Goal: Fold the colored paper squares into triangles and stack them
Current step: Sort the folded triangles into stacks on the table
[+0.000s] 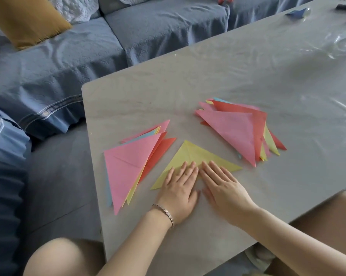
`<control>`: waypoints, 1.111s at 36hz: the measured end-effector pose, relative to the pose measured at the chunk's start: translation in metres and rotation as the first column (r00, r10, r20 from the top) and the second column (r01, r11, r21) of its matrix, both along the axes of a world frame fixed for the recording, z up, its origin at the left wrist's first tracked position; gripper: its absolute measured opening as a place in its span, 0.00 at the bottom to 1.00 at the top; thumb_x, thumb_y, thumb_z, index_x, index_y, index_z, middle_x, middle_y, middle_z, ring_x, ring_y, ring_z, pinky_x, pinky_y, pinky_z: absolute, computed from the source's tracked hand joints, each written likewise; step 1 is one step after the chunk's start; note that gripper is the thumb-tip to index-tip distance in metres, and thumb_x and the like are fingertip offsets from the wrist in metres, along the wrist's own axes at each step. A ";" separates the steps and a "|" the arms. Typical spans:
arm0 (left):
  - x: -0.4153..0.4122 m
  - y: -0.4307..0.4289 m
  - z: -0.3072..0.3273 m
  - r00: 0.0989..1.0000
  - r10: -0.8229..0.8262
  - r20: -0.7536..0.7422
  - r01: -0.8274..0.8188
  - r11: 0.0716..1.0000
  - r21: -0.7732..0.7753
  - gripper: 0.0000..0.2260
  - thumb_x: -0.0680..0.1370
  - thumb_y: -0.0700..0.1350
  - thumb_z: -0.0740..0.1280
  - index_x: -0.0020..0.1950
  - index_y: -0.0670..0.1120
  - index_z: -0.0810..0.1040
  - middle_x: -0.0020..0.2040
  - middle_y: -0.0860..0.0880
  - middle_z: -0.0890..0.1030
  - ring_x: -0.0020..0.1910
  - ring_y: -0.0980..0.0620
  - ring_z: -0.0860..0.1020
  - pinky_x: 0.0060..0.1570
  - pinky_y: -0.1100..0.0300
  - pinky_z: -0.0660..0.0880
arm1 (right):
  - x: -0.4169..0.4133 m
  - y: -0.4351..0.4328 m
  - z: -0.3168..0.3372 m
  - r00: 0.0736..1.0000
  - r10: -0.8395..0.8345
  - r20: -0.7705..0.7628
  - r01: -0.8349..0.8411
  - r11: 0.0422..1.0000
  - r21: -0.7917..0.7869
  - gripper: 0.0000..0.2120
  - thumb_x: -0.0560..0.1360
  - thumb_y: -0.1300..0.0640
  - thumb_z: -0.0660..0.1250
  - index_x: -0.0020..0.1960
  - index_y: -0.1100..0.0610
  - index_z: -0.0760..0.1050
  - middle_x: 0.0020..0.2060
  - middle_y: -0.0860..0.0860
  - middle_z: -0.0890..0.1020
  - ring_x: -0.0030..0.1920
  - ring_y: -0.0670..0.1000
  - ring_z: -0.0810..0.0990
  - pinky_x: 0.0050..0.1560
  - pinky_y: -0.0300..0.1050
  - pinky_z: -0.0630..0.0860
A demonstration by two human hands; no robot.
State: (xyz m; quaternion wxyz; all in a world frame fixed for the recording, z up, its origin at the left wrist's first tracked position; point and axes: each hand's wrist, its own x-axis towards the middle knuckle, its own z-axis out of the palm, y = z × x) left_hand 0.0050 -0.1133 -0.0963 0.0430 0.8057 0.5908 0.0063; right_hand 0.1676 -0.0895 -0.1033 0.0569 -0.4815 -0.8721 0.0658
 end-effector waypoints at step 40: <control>-0.036 -0.044 0.014 0.936 0.334 0.109 -0.331 0.943 -0.041 0.32 0.72 0.59 0.37 0.74 0.48 0.51 0.74 0.53 0.51 0.72 0.60 0.52 0.68 0.63 0.48 | 0.048 0.002 0.024 0.970 -0.215 -0.116 0.228 0.968 0.109 0.07 0.70 0.58 0.68 0.46 0.60 0.81 0.46 0.54 0.83 0.49 0.59 0.82 0.54 0.50 0.72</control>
